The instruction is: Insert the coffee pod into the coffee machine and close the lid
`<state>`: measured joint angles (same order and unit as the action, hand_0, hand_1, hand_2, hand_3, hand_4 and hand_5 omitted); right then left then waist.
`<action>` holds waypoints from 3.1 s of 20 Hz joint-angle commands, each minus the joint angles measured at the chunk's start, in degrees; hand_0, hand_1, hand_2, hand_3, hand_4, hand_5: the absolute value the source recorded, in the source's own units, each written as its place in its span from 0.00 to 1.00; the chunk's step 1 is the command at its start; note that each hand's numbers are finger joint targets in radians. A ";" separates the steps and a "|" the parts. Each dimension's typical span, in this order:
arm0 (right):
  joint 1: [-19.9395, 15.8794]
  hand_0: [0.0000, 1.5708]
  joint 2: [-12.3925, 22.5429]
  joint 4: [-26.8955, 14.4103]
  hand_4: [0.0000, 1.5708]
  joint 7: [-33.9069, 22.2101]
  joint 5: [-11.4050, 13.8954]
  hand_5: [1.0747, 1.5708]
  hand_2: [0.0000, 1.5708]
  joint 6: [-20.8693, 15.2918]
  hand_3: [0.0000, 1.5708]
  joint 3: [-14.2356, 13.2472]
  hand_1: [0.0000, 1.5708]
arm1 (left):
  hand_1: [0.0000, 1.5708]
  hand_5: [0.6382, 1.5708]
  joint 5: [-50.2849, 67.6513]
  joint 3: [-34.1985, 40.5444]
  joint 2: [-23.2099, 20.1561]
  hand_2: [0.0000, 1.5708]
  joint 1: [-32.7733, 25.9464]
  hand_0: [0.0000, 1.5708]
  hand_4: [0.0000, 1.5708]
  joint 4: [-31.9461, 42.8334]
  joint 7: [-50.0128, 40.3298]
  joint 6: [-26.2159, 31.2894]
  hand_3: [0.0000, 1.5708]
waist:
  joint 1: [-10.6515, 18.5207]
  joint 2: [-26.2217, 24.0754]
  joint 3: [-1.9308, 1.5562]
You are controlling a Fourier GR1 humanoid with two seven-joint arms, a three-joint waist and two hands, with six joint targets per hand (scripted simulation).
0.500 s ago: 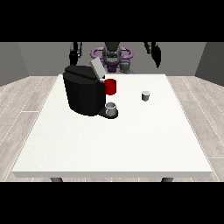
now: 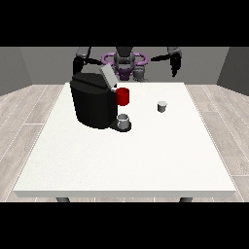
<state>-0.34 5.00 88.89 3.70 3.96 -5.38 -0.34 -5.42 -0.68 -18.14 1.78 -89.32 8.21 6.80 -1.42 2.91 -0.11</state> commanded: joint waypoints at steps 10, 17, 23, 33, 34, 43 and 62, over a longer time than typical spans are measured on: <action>-6.01 0.00 -2.03 4.02 0.00 -3.75 6.77 1.00 0.00 -2.57 0.00 5.99 0.00 | 0.00 1.00 -7.26 6.22 -14.43 0.00 17.10 0.00 0.00 19.26 -1.29 6.99 0.00 | -9.05 8.12 0.14; -9.72 0.00 -2.70 3.08 0.00 -6.99 7.11 1.00 0.00 -3.47 0.00 4.96 0.00 | 0.00 1.00 -12.90 4.32 -14.67 0.00 22.72 0.00 0.00 29.76 1.17 7.70 0.00 | -9.64 11.11 0.14; -11.32 0.00 -3.94 -4.85 0.00 -0.68 4.37 1.00 0.00 -3.37 0.00 2.37 0.00 | 0.00 1.00 -18.96 1.77 -12.71 0.00 25.35 0.00 0.00 33.06 1.69 3.98 0.00 | -7.60 13.82 0.10; -15.07 0.00 -4.69 -8.81 0.00 -5.79 6.71 1.00 0.00 -5.02 0.00 3.13 0.00 | 0.68 1.00 -29.88 -2.86 -7.42 0.70 30.35 0.68 0.29 38.29 4.31 -6.20 0.58 | -6.50 11.00 0.11; -13.51 0.00 -3.77 -8.51 0.00 -4.97 5.50 1.00 0.00 -2.84 0.00 3.17 0.00 | 0.68 1.00 -31.07 -2.68 -8.42 0.72 30.12 0.68 0.30 40.03 3.42 -6.31 0.59 | -7.54 10.46 0.11; -15.80 0.00 -2.59 -10.49 0.00 -2.49 2.76 1.00 0.00 -1.27 0.00 1.49 0.00 | 0.56 1.00 -39.87 -7.09 -10.92 0.64 31.42 0.56 0.18 46.37 4.92 -5.48 0.52 | -7.96 11.98 0.10; -13.49 0.00 -2.90 -17.85 0.00 -2.27 7.79 1.00 0.00 -6.07 0.00 1.75 0.00 | 0.92 1.00 -36.99 -1.32 -5.93 0.91 39.86 0.92 0.34 50.99 9.65 2.82 0.86 | -6.44 5.35 0.12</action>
<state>-13.90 1.85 71.84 1.50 11.14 -11.15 1.56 -43.61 -3.38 -24.01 39.82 -38.71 17.55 6.03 -7.95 10.21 -0.01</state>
